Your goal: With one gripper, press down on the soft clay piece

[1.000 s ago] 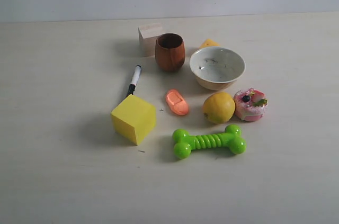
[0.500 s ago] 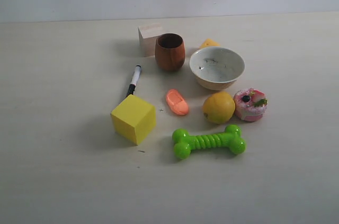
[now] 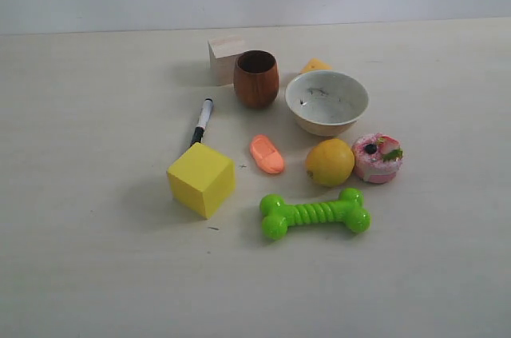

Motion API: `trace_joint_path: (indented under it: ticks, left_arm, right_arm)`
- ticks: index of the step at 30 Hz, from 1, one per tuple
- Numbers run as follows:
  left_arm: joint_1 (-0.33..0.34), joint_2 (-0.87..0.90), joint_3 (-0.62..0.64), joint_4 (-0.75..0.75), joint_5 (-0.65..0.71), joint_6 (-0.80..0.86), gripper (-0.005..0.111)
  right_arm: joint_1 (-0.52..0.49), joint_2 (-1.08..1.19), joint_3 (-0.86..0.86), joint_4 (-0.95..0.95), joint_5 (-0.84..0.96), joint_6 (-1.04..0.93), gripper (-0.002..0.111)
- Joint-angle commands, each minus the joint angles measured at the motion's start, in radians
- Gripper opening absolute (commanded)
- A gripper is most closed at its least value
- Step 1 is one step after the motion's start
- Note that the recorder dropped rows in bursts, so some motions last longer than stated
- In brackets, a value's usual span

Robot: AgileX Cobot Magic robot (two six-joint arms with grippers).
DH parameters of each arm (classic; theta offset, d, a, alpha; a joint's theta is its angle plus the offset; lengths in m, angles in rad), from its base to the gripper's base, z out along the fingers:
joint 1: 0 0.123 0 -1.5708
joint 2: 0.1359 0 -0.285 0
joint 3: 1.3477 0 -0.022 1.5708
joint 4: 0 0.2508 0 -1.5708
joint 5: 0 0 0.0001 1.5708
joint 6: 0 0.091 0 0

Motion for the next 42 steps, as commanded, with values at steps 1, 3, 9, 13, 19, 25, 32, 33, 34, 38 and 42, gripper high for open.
trace_joint_path:
  ticks: [1,3,9,13,19,25,32,33,34,38,42]
  left_arm:
    - [-0.005,-0.006,0.003,-0.012,0.058,0.011,0.000]
    - [-0.015,-0.006,0.003,-0.012,0.105,0.037,0.000]
    - [-0.042,-0.006,0.003,-0.048,0.095,0.149,0.000]
    - [-0.042,-0.006,0.003,-0.163,0.097,0.160,0.000]
    - [-0.042,-0.006,0.003,-0.163,0.091,0.256,0.000]
    - [-0.042,-0.006,0.003,-0.163,0.093,0.339,0.000]
    - [-0.042,-0.006,0.003,-0.163,0.093,0.339,0.000]
    - [-0.042,-0.006,0.003,-0.163,0.093,0.339,0.000]
    - [-0.042,-0.006,0.003,-0.163,0.093,0.339,0.000]
    - [-0.042,-0.006,0.003,-0.163,0.093,0.339,0.000]
    - [-0.042,-0.006,0.003,-0.163,0.093,0.339,0.000]
  right_arm:
    - [0.000,-0.006,0.005,0.002,-0.006,-0.002,0.000]
    - [0.000,-0.006,0.005,0.002,-0.006,-0.002,0.000]
    - [0.000,-0.006,0.005,0.002,-0.006,-0.002,0.000]
    - [0.000,-0.006,0.005,0.002,-0.006,-0.002,0.000]
    - [0.000,-0.006,0.005,0.002,-0.006,-0.002,0.000]
    - [0.000,-0.006,0.005,0.002,-0.006,-0.002,0.000]
    - [0.000,-0.006,0.005,0.002,-0.006,-0.002,0.000]
    - [0.000,-0.006,0.005,0.002,-0.006,-0.002,0.000]
    - [0.000,-0.006,0.005,0.002,-0.006,-0.002,0.000]
    - [0.000,-0.006,0.005,0.002,-0.006,-0.002,0.000]
    - [0.000,-0.006,0.005,0.002,-0.006,-0.002,0.000]
